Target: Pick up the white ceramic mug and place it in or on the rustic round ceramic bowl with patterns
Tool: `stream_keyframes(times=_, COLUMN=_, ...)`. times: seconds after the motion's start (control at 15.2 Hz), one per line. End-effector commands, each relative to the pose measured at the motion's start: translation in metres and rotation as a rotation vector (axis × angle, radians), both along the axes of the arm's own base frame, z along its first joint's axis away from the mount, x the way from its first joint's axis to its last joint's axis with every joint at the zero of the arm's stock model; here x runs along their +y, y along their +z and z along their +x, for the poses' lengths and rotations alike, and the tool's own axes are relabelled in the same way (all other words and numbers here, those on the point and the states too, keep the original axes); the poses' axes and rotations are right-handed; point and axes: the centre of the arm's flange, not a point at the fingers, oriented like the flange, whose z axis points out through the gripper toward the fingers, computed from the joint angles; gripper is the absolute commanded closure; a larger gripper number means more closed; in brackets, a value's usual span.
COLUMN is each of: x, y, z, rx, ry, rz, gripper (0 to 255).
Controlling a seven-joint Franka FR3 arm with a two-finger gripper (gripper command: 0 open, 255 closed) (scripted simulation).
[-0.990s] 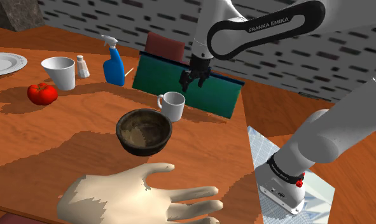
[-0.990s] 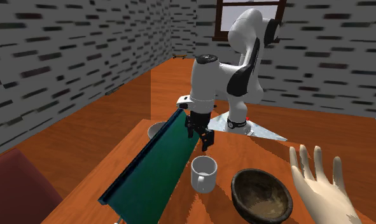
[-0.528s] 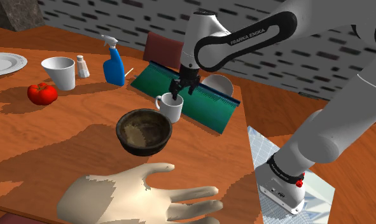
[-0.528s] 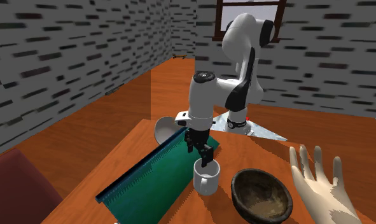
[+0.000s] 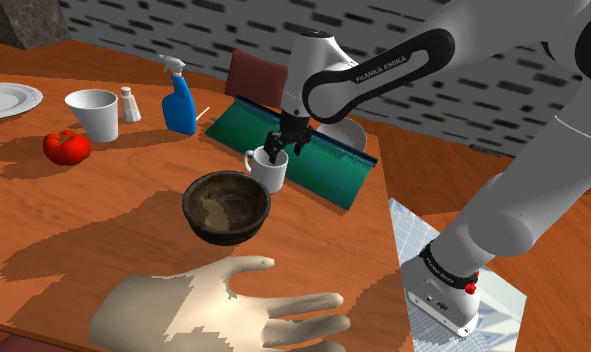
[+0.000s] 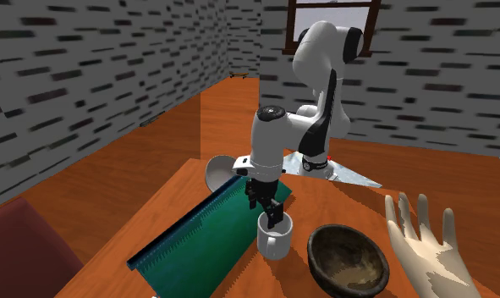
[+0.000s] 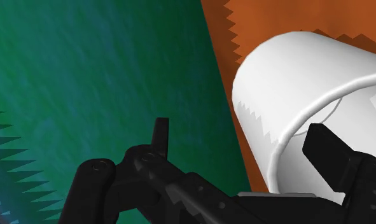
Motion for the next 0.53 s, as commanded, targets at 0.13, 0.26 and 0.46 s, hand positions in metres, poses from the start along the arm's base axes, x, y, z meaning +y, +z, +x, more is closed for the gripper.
stream_keyframes(times=0.13, x=0.0001, y=-0.0002, z=0.0000, rx=0.000, ry=0.000, rz=0.000, gripper=0)
stream_keyframes(times=0.26, x=0.0001, y=-0.0002, z=0.0000, rx=0.000, ry=0.000, rz=0.000, gripper=255)
stream_keyframes(times=0.46, x=0.0001, y=-0.0001, z=0.0000, rx=0.000, ry=0.000, rz=0.000, gripper=255)
